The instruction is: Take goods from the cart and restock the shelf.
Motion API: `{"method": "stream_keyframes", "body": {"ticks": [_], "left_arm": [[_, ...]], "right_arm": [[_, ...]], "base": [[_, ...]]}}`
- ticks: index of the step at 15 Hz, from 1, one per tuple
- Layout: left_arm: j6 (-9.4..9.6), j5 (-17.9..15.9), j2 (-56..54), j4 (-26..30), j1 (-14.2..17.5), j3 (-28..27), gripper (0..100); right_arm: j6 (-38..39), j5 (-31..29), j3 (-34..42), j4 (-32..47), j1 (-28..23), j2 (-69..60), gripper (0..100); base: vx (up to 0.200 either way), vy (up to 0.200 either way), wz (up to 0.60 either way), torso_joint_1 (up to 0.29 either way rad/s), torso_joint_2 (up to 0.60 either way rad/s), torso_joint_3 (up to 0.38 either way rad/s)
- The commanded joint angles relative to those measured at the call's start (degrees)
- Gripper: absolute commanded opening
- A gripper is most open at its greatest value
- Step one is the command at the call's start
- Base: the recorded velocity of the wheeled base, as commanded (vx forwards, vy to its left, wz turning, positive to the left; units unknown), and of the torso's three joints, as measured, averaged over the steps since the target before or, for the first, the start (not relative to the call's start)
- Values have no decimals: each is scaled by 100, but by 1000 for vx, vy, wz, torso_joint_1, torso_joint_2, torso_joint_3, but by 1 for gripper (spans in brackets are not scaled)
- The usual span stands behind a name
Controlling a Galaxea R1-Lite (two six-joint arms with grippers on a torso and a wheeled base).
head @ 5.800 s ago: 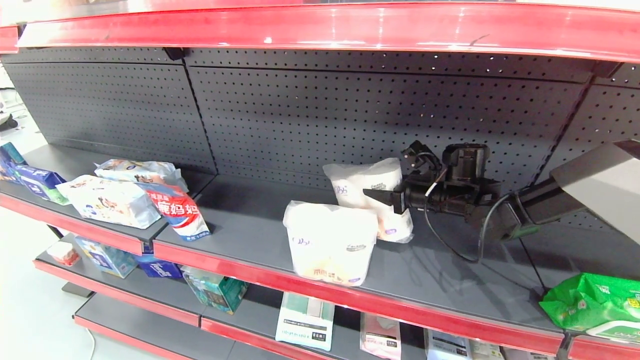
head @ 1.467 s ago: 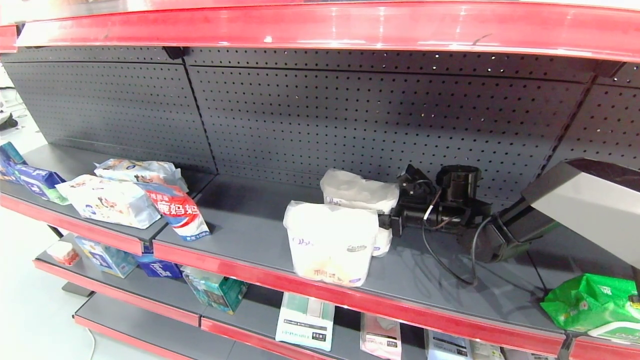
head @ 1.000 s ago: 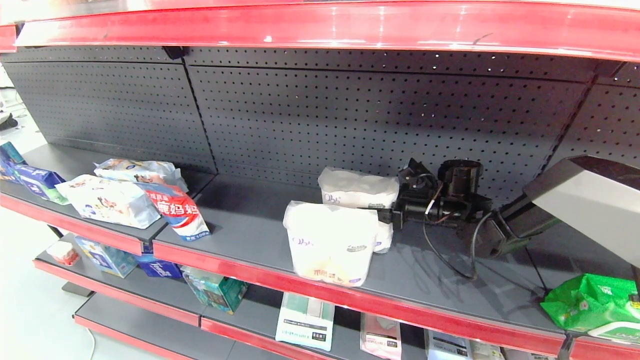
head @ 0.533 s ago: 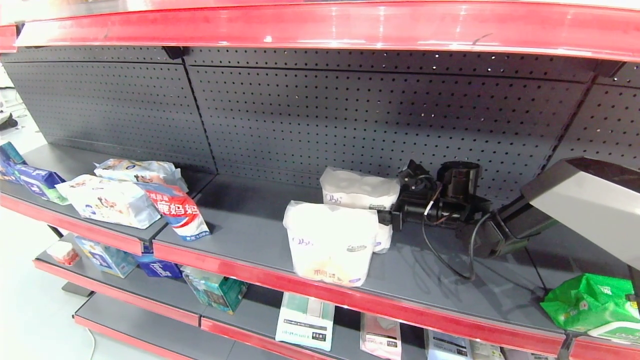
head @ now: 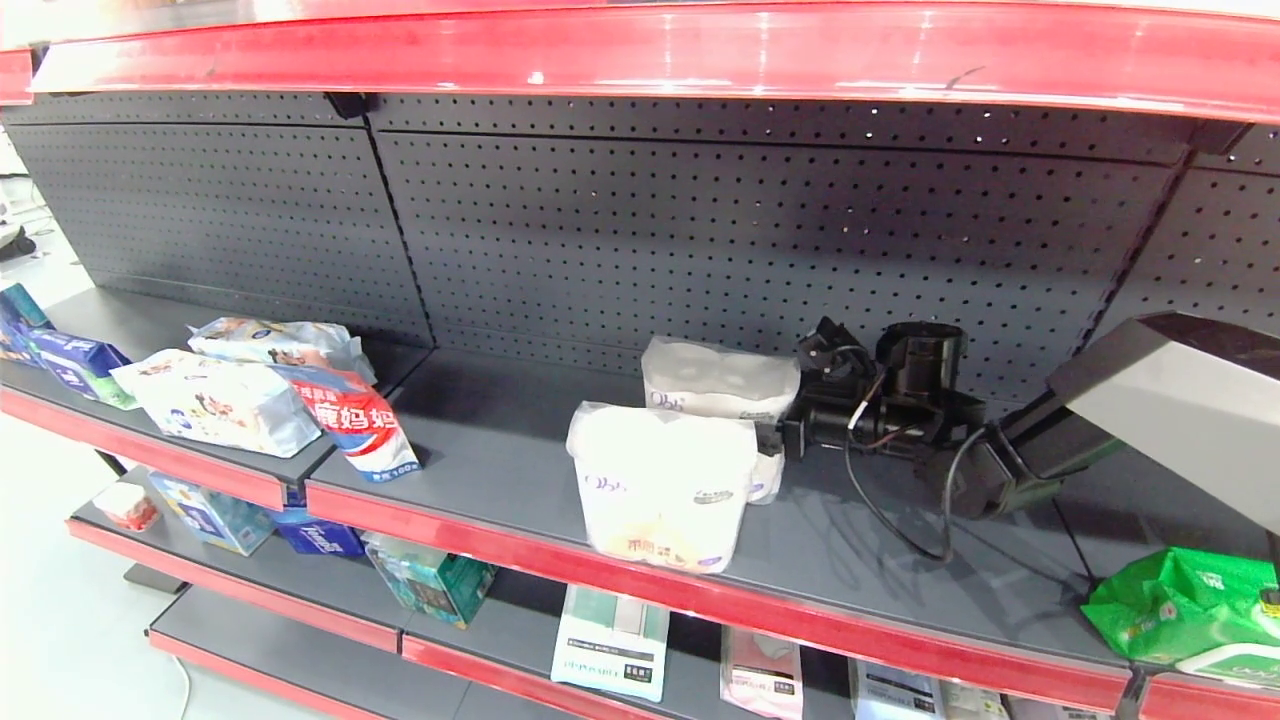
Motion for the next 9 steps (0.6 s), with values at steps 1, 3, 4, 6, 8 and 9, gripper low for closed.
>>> {"method": "stream_keyframes", "body": {"ticks": [1,3,4,6,8,9], "left_arm": [[-4,-2,-2,0,2,1,100],[-4,-2,-2,0,2,1,100],[-4,-2,-2,0,2,1,100],[-4,-2,-2,0,2,1,100],[-4,-2,-2,0,2,-8,100],[5,-2,-2,0,2,-8,100]], "right_arm": [[6,-12,332,13,-38,-327,100],[-3,-21,561,13,-117,-494,100],[-12,-74,631,13,-135,-565,100],[-12,-179,798,4,-214,-697,100],[-21,-188,1027,4,-302,-837,100],[-21,-206,1273,4,-372,-1004,100]], "base": [[0,0,0,0,0,0],[0,0,0,0,0,0],[0,0,0,0,0,0],[0,0,0,0,0,0],[0,0,0,0,0,0],[0,0,0,0,0,0]]}}
